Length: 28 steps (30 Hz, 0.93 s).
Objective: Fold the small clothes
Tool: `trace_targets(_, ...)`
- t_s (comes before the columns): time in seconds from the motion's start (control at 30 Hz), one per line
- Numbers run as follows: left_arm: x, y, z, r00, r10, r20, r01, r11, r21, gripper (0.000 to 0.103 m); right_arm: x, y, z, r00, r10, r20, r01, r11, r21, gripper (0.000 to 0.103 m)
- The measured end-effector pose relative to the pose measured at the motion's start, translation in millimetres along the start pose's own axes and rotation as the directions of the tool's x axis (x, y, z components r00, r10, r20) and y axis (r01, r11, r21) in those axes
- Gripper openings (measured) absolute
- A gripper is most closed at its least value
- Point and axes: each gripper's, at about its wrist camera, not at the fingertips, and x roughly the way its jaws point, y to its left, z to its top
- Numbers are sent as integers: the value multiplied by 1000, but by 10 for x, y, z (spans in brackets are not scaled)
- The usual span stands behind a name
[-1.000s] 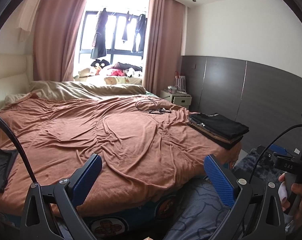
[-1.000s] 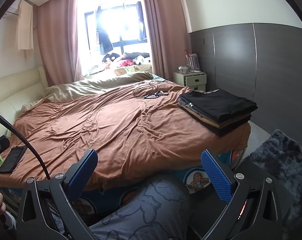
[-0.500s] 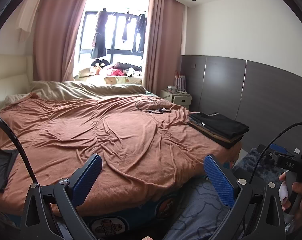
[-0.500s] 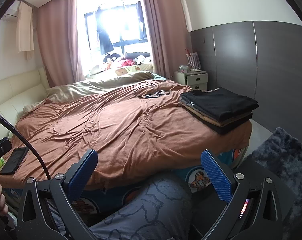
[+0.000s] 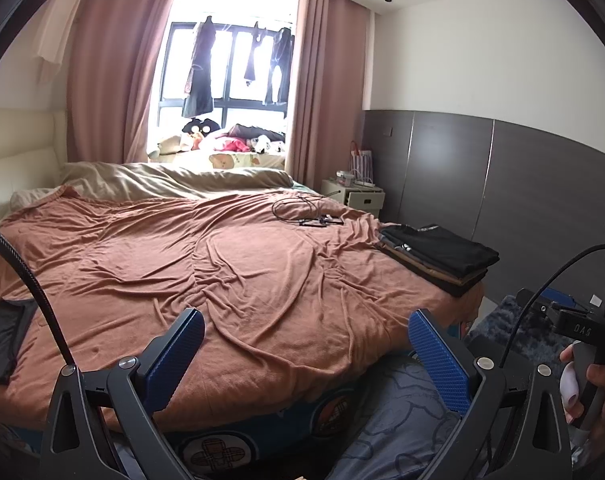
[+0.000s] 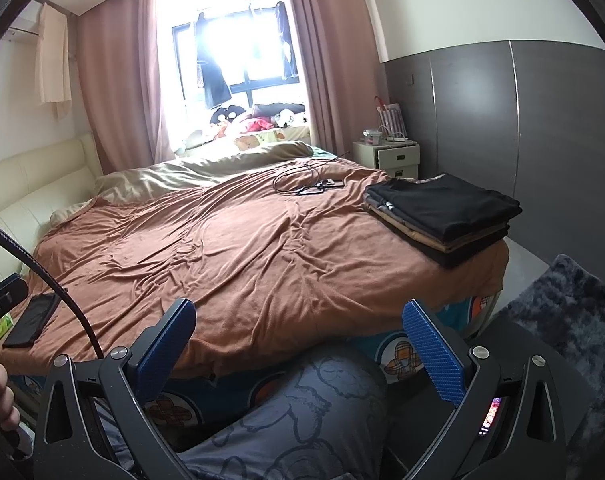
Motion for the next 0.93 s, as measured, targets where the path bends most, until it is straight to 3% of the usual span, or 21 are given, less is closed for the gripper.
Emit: trace_targets(0.93, -64, 19, 1, 1000, 8, 12, -8, 1000, 5, 103, -15, 13, -4, 1000, 6, 2, -6, 1000, -9, 103)
